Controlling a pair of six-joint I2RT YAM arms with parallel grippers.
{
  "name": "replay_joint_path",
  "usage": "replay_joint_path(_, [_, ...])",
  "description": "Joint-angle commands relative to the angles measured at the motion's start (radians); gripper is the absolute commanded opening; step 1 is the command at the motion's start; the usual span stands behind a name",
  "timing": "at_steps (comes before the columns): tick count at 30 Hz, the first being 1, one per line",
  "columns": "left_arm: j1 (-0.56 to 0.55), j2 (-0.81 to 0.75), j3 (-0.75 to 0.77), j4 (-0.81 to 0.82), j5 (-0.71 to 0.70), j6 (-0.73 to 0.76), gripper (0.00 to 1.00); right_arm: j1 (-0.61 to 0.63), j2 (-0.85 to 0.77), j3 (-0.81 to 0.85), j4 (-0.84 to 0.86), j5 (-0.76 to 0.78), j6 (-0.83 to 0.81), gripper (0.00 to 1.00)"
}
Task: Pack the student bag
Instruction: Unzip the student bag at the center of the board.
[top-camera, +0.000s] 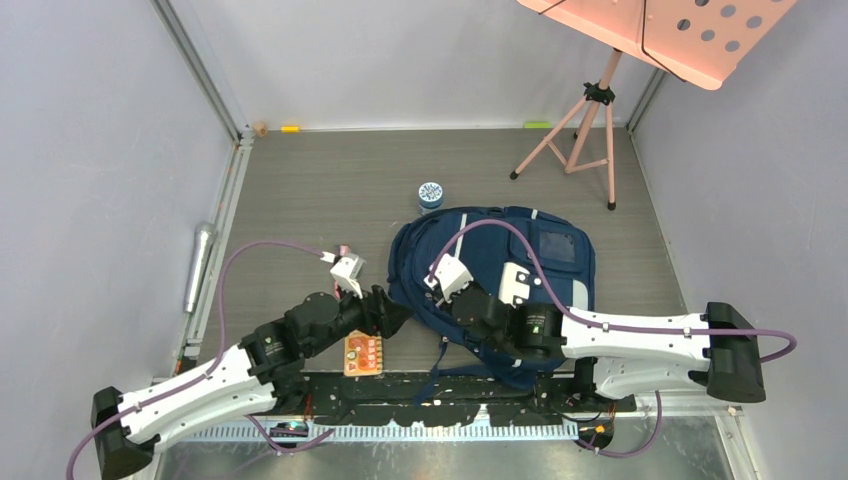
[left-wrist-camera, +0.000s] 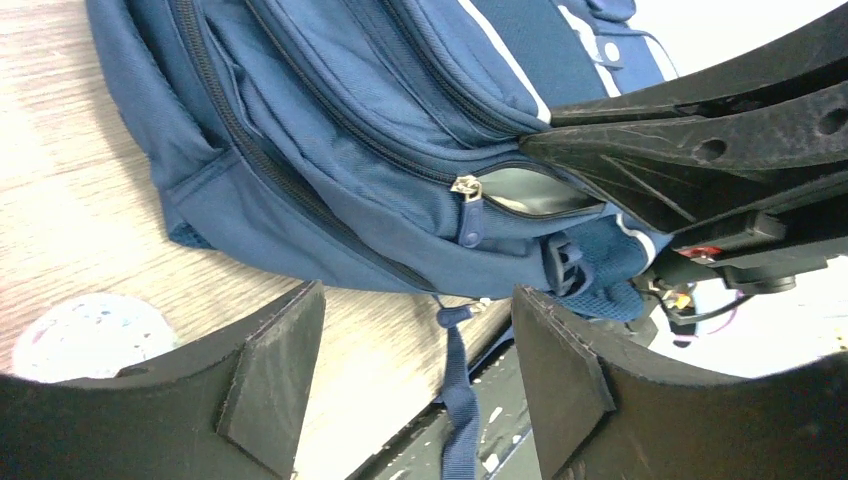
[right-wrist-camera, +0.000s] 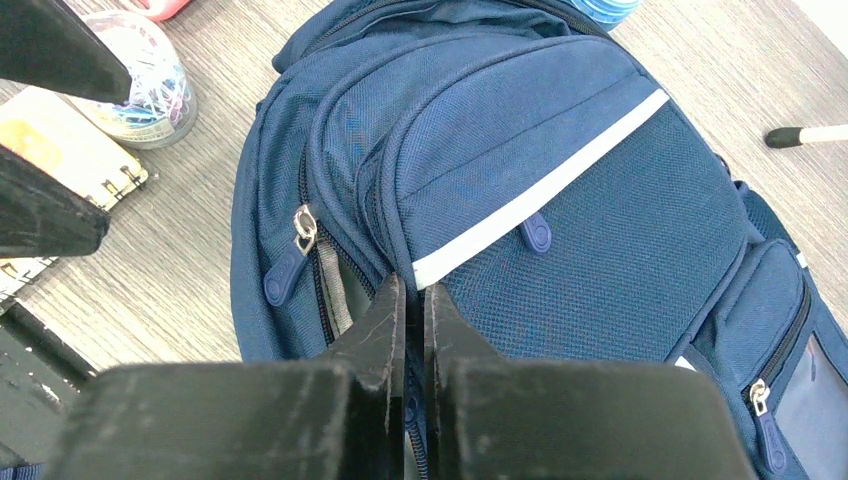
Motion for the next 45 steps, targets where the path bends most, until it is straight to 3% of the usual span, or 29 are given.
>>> replay_joint_path(1, [-0.003,0.058,0.096,-0.044,-0.033,0.136,0.7,-0.015,-0.047,-0.007,0.005,0.117,0.028,0.01])
replay_joint_path(5, [-0.003,0.213,0.18,-0.015,-0.007,0.245,0.68,-0.015,-0.067,-0.008,0.016,0.122,0.048,0.01])
replay_joint_path(10, [-0.032,0.354,0.251,0.051,-0.037,0.224,0.64,-0.015,-0.081,-0.011,0.017,0.131,0.06,0.01])
replay_joint_path(13, [-0.076,0.381,0.224,0.147,-0.071,0.199,0.6,-0.015,-0.085,-0.015,0.015,0.134,0.068,0.01])
replay_joint_path(17, [-0.092,0.413,0.211,0.168,-0.104,0.15,0.5,-0.015,-0.086,-0.012,0.017,0.131,0.065,0.01])
replay_joint_path(19, [-0.108,0.416,0.207,0.178,-0.121,0.147,0.5,-0.015,-0.087,-0.013,0.021,0.13,0.064,0.01])
replay_joint_path(25, [-0.135,0.423,0.211,0.136,-0.163,0.14,0.51,-0.015,-0.098,-0.026,0.02,0.132,0.074,0.01])
replay_joint_path(33, [-0.156,0.495,0.24,0.078,-0.209,0.11,0.4,-0.015,-0.121,-0.037,0.028,0.135,0.079,0.01])
replay_joint_path(41, [-0.169,0.578,0.253,0.15,-0.208,0.061,0.54,-0.015,-0.102,-0.037,0.029,0.134,0.081,0.01])
replay_joint_path(43, [-0.17,0.591,0.252,0.17,-0.206,0.054,0.54,-0.015,-0.099,-0.037,0.029,0.134,0.081,0.01])
replay_joint_path(45, [-0.174,0.599,0.257,0.159,-0.205,0.052,0.47,-0.015,-0.101,-0.037,0.028,0.138,0.083,0.01])
